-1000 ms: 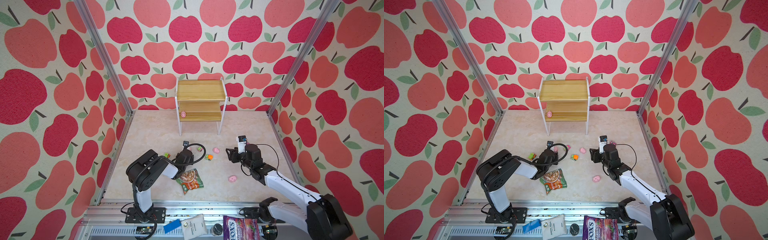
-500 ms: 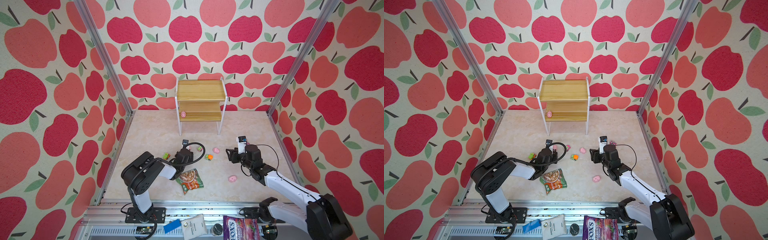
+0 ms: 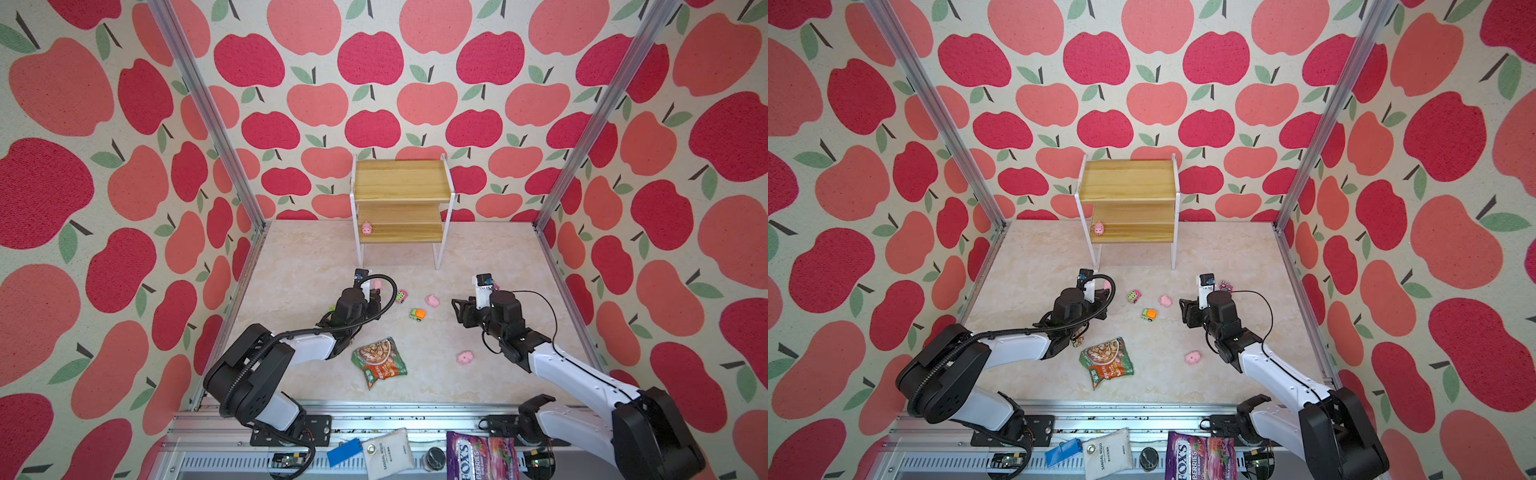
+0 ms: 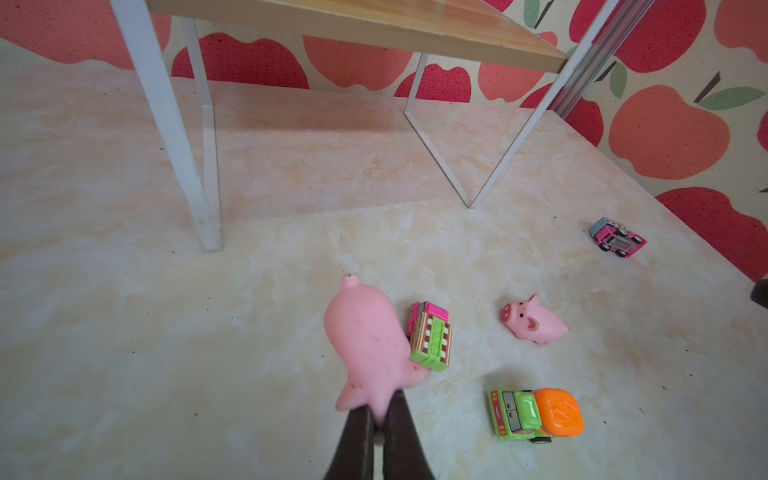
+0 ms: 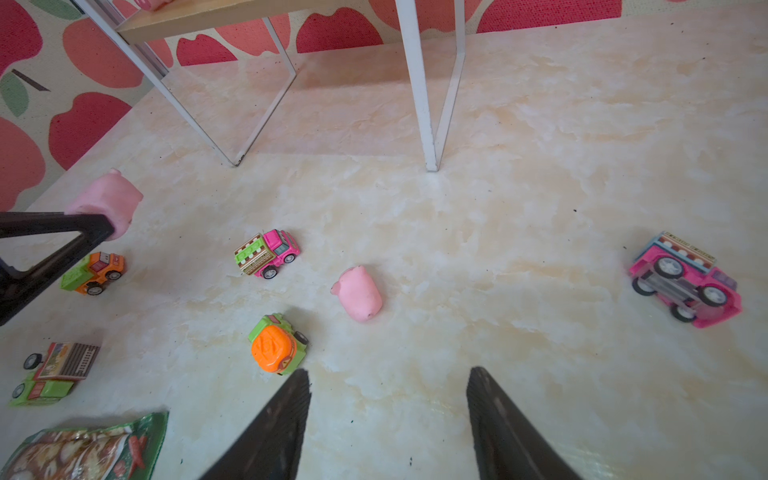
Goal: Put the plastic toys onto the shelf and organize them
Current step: 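Carry the pig with the left gripper over the lower shelf beside the first pig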
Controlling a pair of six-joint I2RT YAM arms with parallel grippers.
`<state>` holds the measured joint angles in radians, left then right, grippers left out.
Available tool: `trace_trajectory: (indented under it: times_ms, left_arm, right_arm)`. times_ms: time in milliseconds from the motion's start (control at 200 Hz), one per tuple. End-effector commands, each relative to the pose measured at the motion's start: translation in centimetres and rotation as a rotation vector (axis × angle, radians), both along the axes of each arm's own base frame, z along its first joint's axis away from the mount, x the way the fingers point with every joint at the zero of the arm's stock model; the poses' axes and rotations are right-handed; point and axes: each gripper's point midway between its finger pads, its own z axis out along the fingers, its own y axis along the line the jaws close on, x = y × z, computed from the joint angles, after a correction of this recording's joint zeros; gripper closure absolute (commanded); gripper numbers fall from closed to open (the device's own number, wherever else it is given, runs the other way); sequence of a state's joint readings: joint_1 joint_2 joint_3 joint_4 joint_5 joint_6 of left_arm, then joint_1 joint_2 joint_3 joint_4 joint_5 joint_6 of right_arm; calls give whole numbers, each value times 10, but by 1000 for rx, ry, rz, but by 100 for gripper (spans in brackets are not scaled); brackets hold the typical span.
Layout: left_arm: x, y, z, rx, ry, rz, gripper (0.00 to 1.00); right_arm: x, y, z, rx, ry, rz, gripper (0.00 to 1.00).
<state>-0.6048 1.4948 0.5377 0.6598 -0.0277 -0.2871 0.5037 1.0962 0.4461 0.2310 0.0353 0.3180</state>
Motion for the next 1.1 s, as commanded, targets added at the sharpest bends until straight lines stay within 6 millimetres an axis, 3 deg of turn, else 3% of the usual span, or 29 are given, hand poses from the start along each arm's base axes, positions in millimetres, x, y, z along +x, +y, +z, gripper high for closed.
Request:
trace_trajectory:
  times_ms: [0,475,830,1091]
  left_arm:
    - [-2,-11,15,-18,7,-63,98]
    - [48,-27,86,35,-81,10,96]
    - [106,-35,91,116,-109,66,95]
    - [131,-33,89,126,-97,96,95]
  right_arm:
    - [-1,2,-2,-1,-6,17,37]
    - [-1,7,0,8,-12,34,36]
    - [0,13,-3,20,1,53,37]
    - [0,17,-4,34,8,65,36]
